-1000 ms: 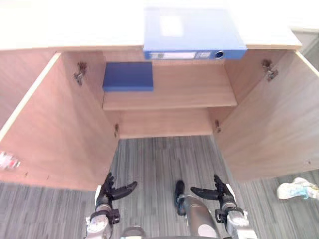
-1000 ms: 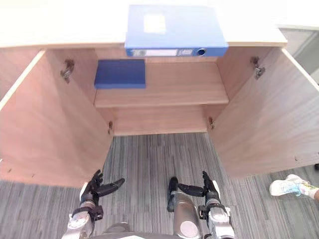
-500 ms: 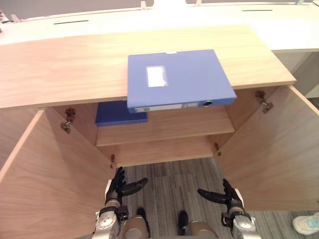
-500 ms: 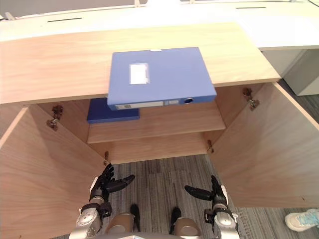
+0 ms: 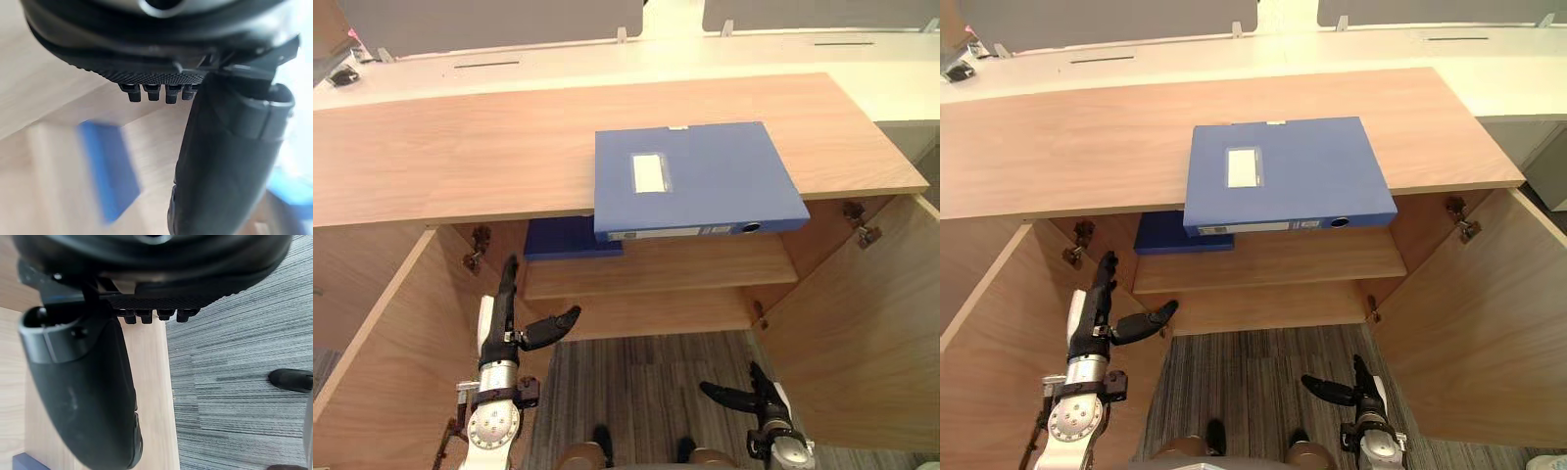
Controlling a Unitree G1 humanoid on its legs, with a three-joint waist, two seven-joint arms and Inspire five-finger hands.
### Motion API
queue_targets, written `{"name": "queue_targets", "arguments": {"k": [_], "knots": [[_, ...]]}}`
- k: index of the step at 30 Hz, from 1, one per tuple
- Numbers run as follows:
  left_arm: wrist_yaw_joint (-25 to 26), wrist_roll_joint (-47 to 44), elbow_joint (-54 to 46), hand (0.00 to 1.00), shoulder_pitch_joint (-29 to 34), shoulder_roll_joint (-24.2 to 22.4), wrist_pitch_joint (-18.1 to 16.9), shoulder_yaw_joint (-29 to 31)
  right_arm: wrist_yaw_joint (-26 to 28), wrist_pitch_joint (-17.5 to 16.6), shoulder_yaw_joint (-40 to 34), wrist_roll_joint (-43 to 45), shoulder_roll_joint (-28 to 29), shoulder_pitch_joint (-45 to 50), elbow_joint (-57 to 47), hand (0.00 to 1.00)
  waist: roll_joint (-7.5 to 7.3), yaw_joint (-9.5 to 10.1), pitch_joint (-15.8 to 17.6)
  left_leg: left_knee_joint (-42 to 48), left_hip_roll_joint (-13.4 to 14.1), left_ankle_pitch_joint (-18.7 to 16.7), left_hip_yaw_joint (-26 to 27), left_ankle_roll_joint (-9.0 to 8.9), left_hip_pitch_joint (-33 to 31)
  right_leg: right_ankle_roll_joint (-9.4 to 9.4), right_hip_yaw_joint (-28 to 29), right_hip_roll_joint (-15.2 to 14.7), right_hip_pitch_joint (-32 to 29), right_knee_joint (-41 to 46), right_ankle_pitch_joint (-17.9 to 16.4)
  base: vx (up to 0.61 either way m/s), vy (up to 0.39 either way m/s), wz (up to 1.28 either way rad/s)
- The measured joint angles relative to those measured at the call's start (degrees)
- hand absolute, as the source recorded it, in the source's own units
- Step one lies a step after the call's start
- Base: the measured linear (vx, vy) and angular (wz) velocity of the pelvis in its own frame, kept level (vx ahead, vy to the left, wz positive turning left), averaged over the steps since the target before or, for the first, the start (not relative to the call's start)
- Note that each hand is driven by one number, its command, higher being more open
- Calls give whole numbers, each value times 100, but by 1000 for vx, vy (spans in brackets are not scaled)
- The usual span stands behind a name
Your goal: Walk over to the cabinet, pick up the folder, carry it to the office cabinet, place the folder inside the office cabinet, then close the office cabinet door
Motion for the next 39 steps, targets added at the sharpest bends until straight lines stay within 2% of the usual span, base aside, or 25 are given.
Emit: {"name": "queue_targets", "arguments": {"k": [3, 6, 11, 17, 20, 24, 25, 27, 32, 39], "knots": [[207, 709, -501, 100, 38, 245, -138, -106, -27, -15, 124, -54, -21, 51, 109, 100, 16, -3, -138, -129, 0, 74, -5, -15, 95, 3, 3, 0, 34, 0, -3, -73, -11, 0], [308, 1193, -1020, 100, -43, 775, -272, -402, -33, -17, 252, -61, -36, 137, 175, 100, 30, -16, -242, -276, 4, 159, -4, -23, 255, 2, 6, 9, 133, -2, -3, -64, -17, 0], [412, 1727, -1247, 100, -448, 1205, -454, -576, -31, -20, 336, -55, -54, 187, 175, 100, 40, -66, -298, -469, 19, 234, 32, -80, 365, 3, 55, 35, 148, -8, 6, -30, -9, -4], [522, 2347, -969, 100, -1213, 1765, -419, -1216, -5, -21, 503, -46, -95, 195, 184, 100, 40, -157, -442, -643, 80, 319, 236, -74, 453, -29, 253, 121, 74, -93, 70, 16, -17, -17], [527, 2721, -554, 100, -1687, 1782, -338, -1480, 72, -40, 550, -9, -97, 197, 183, 100, 41, -256, -457, -700, 84, 321, 314, -77, 493, -30, 323, 141, 67, -123, 76, 33, -8, -14], [533, 3135, -10, 100, -2077, 1755, -133, -1542, 126, -40, 548, 88, -92, 219, 183, 100, 39, -383, -458, -802, 67, 351, 346, -78, 504, -34, 353, 170, 11, -153, 84, 35, -6, -7], [533, 3263, 201, 0, -2163, 1747, -23, -1542, 136, -39, 548, 144, -82, 224, 183, 100, 36, -396, -458, -815, 66, 354, 350, -79, 504, -40, 355, 193, 13, -181, 92, 32, -18, -2], [535, 3429, 514, 0, -2231, 1700, 212, -1541, 136, -40, 544, 262, -52, 215, 183, 100, 36, -414, -457, -816, 66, 352, 351, -81, 499, -41, 356, 197, 13, -204, 94, 23, -12, -1], [696, 3756, 571, 0, -2504, 1448, 579, -1510, 149, -40, 542, 310, -3, 194, 181, 100, 32, -434, -458, -820, 65, 349, 344, -85, 484, -44, 346, 202, 31, -322, 150, 0, 0, 0], [839, 3938, 312, 0, -2689, 1294, 486, -1315, 149, -39, 527, 469, 19, 206, 177, 100, 33, -476, -461, -822, 71, 349, 395, -85, 471, -26, 409, 203, 89, -541, 293, -16, -4, -4]]}}
